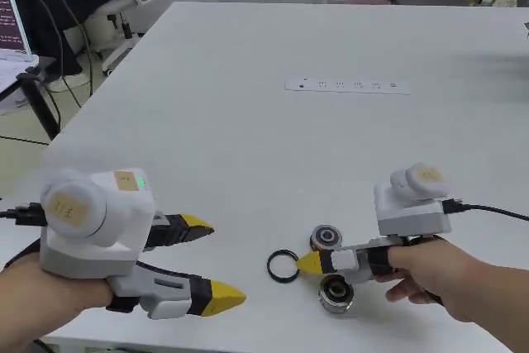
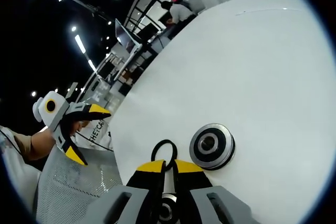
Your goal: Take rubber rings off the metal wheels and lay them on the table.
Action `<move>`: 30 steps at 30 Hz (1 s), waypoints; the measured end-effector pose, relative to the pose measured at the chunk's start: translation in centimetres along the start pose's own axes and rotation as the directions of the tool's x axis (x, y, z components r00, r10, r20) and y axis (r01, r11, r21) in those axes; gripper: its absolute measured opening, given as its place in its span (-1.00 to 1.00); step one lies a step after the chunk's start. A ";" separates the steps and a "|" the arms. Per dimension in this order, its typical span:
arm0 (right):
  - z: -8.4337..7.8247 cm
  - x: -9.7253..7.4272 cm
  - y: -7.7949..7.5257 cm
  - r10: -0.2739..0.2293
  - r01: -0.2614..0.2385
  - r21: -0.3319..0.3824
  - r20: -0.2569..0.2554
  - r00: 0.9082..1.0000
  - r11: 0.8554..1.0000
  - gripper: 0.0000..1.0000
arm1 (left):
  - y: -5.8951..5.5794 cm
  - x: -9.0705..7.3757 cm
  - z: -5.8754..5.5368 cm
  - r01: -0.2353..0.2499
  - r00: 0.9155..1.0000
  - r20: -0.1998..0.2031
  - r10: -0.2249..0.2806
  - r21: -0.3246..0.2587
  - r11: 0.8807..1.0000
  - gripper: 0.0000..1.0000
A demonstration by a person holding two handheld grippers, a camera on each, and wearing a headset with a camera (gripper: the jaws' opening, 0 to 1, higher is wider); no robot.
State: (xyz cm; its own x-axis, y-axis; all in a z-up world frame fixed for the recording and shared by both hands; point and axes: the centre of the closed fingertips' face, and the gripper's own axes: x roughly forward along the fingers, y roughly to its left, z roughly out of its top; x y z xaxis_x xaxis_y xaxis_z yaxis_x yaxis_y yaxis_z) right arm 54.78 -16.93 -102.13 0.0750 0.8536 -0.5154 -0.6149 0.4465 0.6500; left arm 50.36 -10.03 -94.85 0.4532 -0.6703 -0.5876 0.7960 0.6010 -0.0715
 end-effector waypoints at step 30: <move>2.0 -3.8 1.0 -0.028 0.033 -0.161 0.032 0.999 0.986 -0.65 | 0.8 0.3 1.0 -0.004 1.000 0.010 0.004 0.008 1.000 0.21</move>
State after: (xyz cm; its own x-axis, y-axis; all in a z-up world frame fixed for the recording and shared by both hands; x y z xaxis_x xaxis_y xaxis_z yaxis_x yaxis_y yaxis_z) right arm 55.45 -19.19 -98.46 0.1172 0.8489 -0.5155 -0.7306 0.4253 0.5342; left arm 51.51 -10.13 -94.29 0.4606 -0.6723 -0.5796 0.7972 0.6004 -0.0630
